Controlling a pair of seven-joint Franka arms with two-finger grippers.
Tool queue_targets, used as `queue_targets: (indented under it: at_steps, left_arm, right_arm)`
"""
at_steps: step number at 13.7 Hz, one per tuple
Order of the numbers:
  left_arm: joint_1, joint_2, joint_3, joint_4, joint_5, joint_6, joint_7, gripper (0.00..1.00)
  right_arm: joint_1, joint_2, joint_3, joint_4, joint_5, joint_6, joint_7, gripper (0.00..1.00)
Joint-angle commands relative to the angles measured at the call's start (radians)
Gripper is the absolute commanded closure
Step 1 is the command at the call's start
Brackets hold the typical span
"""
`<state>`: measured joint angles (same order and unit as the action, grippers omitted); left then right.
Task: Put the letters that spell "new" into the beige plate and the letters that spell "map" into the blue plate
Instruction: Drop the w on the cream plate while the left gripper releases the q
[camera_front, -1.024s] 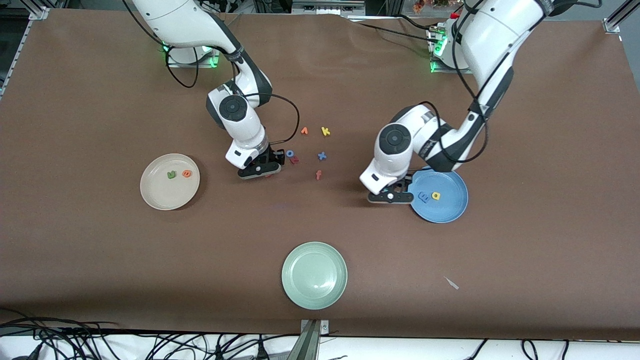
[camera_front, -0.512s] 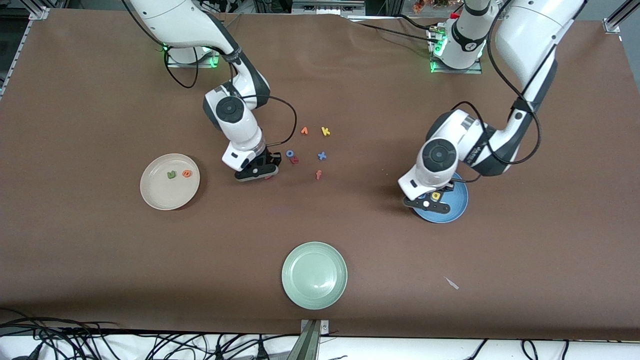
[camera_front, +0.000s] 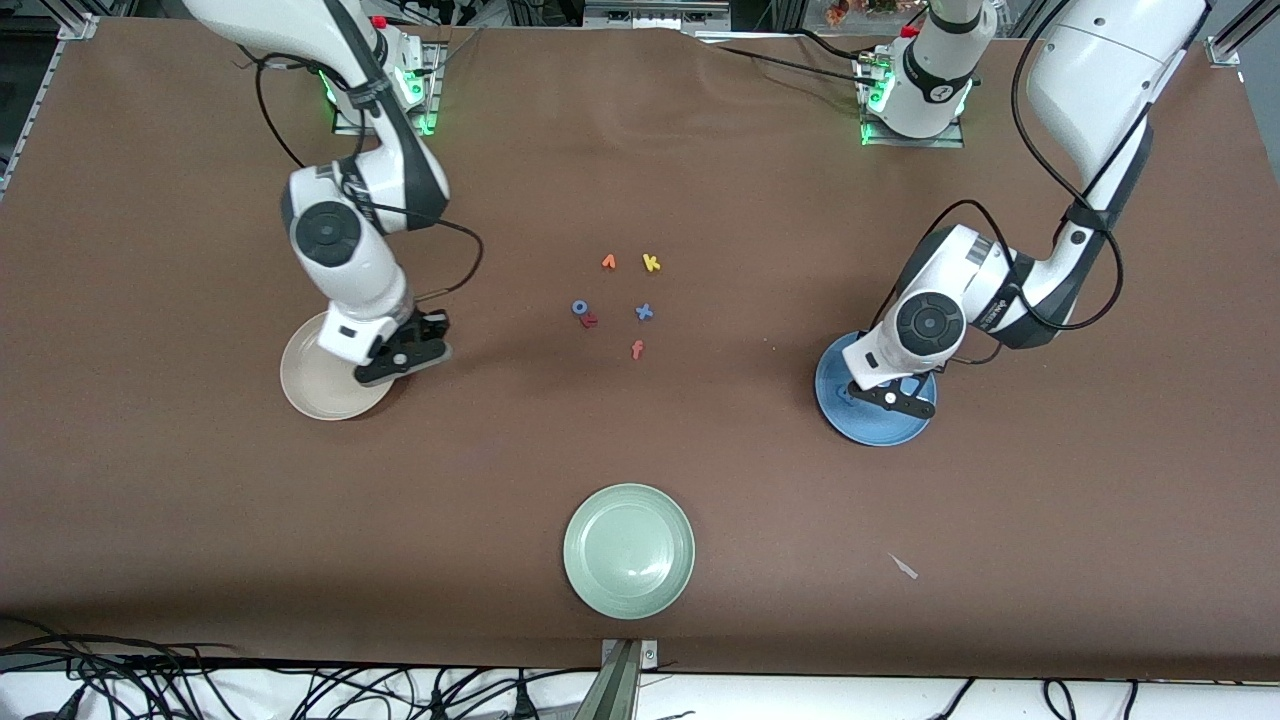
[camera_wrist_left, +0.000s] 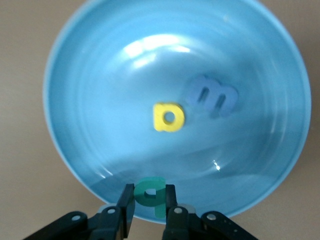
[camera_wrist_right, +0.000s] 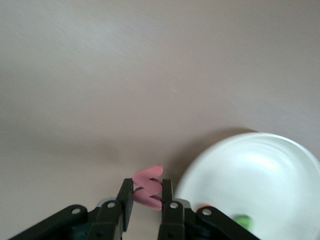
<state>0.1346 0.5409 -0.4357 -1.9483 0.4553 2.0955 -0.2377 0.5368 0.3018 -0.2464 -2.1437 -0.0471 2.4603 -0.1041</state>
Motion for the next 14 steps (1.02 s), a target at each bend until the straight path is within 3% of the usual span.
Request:
queue_targets:
  at_steps: [1, 3, 6, 9, 11, 14]
  left_arm:
    - [0.026, -0.044, -0.012, -0.011, 0.003, 0.015, 0.02, 0.0]
    - [0.019, -0.047, -0.012, 0.041, -0.03, 0.005, 0.014, 0.0]
    - [0.019, -0.105, -0.047, 0.116, -0.053, -0.056, 0.012, 0.0]
    - [0.014, -0.108, -0.093, 0.354, -0.053, -0.27, 0.018, 0.0]
    - [0.02, -0.111, -0.103, 0.465, -0.064, -0.299, 0.015, 0.0]
    - [-0.021, -0.188, -0.008, 0.509, -0.177, -0.305, 0.015, 0.0]
  right_arm:
    - [0.003, -0.095, -0.114, -0.12, 0.009, 0.006, -0.184, 0.83]
    - [0.003, -0.099, -0.162, -0.14, 0.01, 0.02, -0.247, 0.83]
    - [0.002, -0.079, -0.163, -0.139, 0.013, 0.061, -0.253, 0.76]
    - [-0.001, -0.076, -0.163, -0.134, 0.018, 0.069, -0.253, 0.5]
    - [-0.001, -0.076, -0.165, -0.131, 0.018, 0.069, -0.252, 0.48]
    - [0.0, -0.079, -0.163, -0.119, 0.019, 0.063, -0.238, 0.47]
